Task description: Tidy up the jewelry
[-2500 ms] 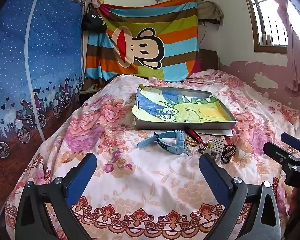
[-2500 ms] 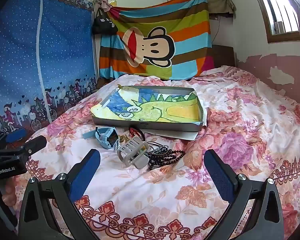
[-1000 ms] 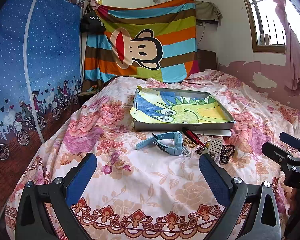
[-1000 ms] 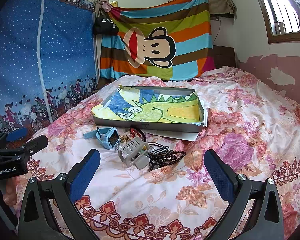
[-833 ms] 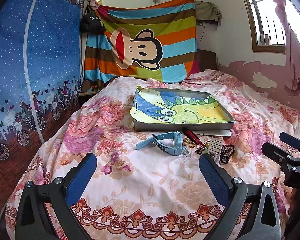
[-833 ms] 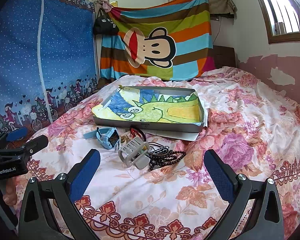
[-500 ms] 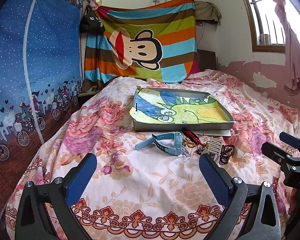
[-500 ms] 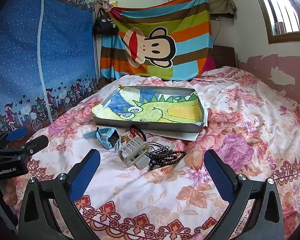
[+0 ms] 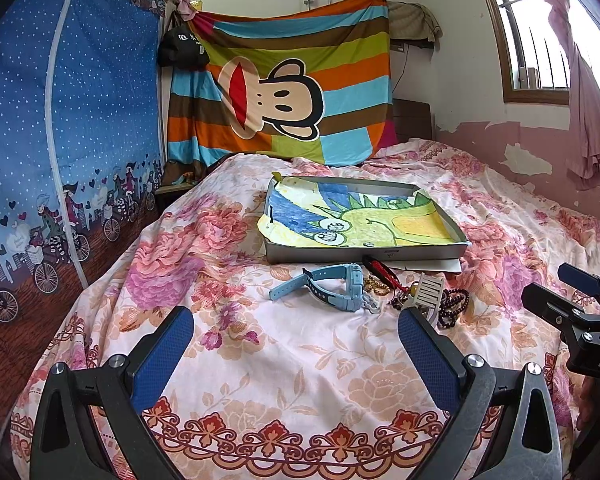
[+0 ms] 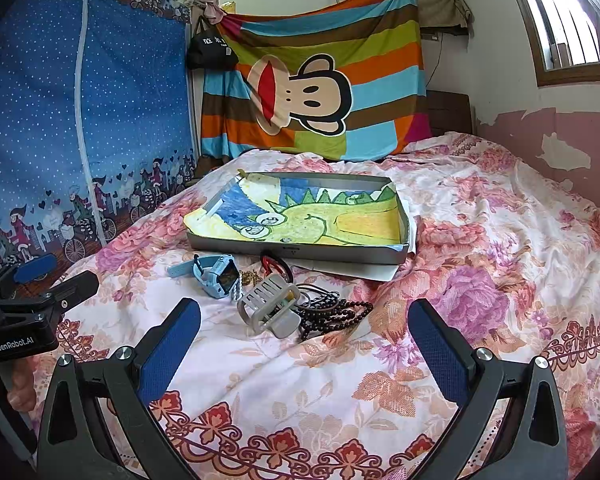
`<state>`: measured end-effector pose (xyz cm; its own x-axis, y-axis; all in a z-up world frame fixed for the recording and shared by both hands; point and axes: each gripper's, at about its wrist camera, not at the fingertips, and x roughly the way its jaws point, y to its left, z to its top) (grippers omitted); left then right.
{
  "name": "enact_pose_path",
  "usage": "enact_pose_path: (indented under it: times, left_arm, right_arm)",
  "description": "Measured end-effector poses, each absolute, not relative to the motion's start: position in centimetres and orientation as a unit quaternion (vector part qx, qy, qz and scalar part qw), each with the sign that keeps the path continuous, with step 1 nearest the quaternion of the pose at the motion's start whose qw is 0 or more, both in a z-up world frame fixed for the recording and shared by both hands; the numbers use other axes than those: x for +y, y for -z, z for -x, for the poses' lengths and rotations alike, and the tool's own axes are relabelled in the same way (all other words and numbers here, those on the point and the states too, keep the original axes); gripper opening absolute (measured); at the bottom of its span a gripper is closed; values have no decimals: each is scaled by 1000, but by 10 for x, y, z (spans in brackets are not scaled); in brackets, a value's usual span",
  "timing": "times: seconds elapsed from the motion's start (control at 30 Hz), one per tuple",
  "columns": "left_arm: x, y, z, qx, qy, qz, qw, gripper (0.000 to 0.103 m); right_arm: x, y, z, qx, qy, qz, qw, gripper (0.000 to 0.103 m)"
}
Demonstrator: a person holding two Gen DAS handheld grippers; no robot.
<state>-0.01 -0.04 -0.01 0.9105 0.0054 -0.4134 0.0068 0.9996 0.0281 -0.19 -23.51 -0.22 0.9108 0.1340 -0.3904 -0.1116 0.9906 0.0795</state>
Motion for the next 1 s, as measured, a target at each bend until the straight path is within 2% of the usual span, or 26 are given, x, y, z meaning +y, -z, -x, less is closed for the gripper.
enact_pose_path:
  times: [0.67,1.0]
  left_arm:
    - [0,0,-1,214,1,-14,977,103]
    - [13,2,-46,265,20,16,964,103]
  right_arm:
    - [-235,3,1,202,-62,-28,977,102]
    - [-234,9,-26,240,-89,-17,966,102]
